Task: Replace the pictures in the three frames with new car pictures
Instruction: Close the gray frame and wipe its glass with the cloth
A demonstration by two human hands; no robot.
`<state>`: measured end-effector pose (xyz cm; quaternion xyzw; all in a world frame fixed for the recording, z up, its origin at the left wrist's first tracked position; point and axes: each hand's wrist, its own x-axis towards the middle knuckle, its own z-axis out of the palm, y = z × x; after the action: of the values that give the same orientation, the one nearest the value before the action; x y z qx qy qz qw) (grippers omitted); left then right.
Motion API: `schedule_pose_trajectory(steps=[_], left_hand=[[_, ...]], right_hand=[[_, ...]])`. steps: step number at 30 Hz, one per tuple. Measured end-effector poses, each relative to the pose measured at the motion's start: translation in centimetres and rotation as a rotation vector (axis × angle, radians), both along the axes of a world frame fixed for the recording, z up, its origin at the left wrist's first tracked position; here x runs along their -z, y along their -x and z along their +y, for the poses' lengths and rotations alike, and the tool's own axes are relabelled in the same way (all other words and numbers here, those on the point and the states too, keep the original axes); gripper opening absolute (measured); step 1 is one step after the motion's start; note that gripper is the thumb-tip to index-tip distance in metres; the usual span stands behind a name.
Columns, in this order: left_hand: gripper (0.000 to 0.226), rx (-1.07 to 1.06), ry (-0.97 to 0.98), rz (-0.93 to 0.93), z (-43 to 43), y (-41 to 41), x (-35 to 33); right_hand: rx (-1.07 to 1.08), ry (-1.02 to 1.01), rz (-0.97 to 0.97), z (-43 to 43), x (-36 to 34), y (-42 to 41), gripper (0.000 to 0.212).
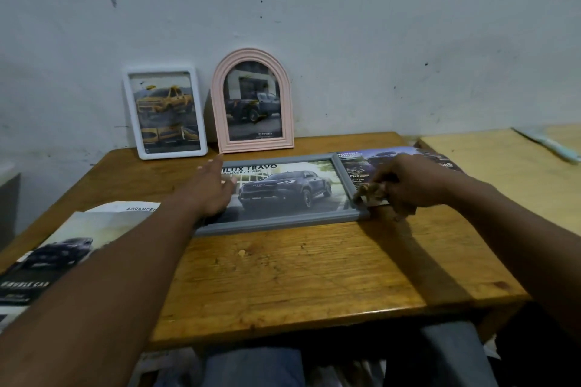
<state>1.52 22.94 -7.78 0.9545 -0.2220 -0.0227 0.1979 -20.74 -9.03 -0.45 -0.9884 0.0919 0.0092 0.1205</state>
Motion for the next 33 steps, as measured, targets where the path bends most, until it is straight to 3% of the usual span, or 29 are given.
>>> schedule_pose_trajectory(steps=[4,7,9,14,19,24,28,33], left_hand=[[0.079,-0.103,0.008,0.061,1.0,1.0,-0.4],[0.072,-0.205,-0.025,0.093,1.2,1.9,-0.9],[0.066,-0.238,-0.001,0.101,1.1,2.3,-1.0],[0.061,-0.269,0.162,0.121,0.0,2.5,-1.4],[0.056,-0.302,0.448,0.177,-0.2,3.2,-1.5],[0.053,-0.312,0.611,-0.030,0.1,3.8,-3.2],[0.058,-0.276,0.729,-0.163,-0.1,3.9,-5.5],[0.063,-0.223,0.796,-0.240,-2.6,5.1,-7.6]], right_hand=[[-0.054,0.058,0.267,2.0,0.0,1.2,0.027],[0.020,0.063,0.078,2.2,-0.1,-0.5,0.018],[0.132,-0.055,-0.042,2.2,0.2,-2.3,0.017],[0.280,-0.307,0.018,3.4,2.3,-6.8,0.044],[0.404,-0.485,-0.154,4.0,3.2,-8.6,0.032],[0.423,-0.582,-0.330,4.8,1.2,-8.6,0.026],[0.386,-0.688,-0.472,5.0,-0.7,-8.1,0.045],[0.428,-0.793,-0.595,3.6,-1.1,-8.2,0.042]])
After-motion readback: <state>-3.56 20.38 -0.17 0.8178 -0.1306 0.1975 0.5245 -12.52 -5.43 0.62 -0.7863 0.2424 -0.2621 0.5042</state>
